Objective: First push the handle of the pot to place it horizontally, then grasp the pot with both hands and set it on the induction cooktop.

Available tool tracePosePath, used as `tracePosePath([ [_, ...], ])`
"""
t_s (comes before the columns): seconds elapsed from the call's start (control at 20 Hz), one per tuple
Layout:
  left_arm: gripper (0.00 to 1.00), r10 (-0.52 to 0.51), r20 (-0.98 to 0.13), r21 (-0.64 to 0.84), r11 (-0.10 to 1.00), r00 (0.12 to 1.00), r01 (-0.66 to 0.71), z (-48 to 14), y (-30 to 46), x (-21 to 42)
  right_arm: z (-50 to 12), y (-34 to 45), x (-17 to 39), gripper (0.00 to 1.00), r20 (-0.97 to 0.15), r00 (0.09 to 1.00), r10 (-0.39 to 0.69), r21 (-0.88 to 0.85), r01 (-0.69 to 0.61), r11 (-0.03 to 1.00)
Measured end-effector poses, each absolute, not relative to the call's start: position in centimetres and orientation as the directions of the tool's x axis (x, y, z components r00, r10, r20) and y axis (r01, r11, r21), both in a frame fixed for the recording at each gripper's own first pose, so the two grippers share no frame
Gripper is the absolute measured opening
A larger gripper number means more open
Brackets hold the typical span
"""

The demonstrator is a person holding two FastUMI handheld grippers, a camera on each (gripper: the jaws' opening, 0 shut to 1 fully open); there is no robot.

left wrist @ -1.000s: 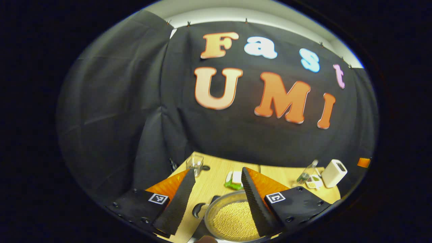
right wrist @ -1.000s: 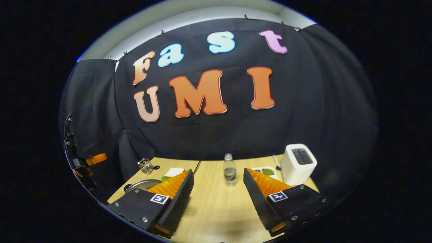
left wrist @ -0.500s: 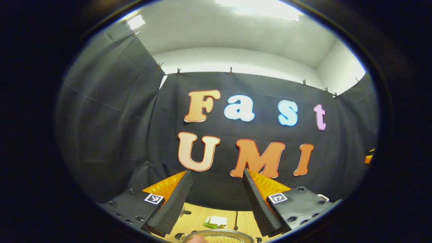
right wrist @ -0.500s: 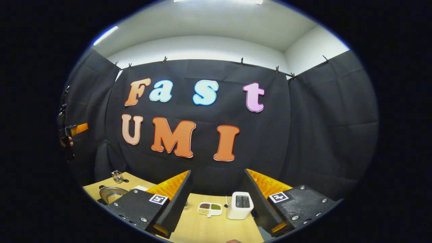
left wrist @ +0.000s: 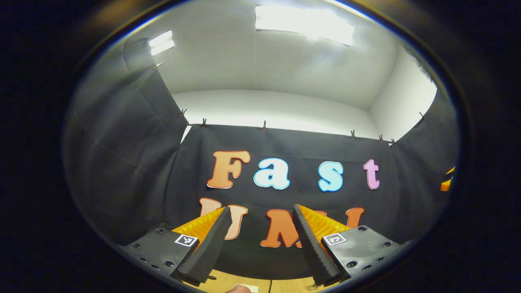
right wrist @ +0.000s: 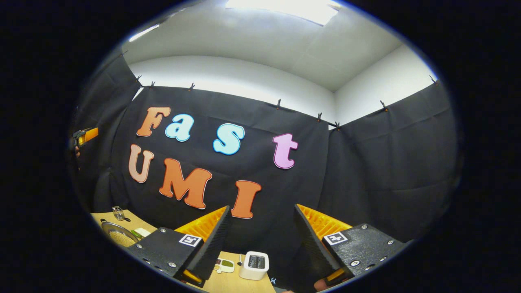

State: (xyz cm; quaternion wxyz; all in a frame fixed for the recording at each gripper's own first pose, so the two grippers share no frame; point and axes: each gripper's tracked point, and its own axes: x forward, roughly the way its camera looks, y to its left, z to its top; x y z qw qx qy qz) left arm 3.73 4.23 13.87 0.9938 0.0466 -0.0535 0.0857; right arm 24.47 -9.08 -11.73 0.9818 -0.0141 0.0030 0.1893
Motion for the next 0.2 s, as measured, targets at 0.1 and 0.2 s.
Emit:
tracePosePath([
  [0.1,0.96,0.153,0.135,0.055,0.985,0.979,-0.162,15.0,3.9,4.8,-10.8,-9.3,25.0,0.97,-0.006,0.927,0.374,-0.018,-0.375,0.927],
  [0.2,0.96,0.165,0.130,0.028,0.985,0.978,-0.170,15.3,4.3,5.3,-9.2,-9.1,25.2,0.94,0.018,0.922,0.387,-0.008,-0.387,0.922],
])
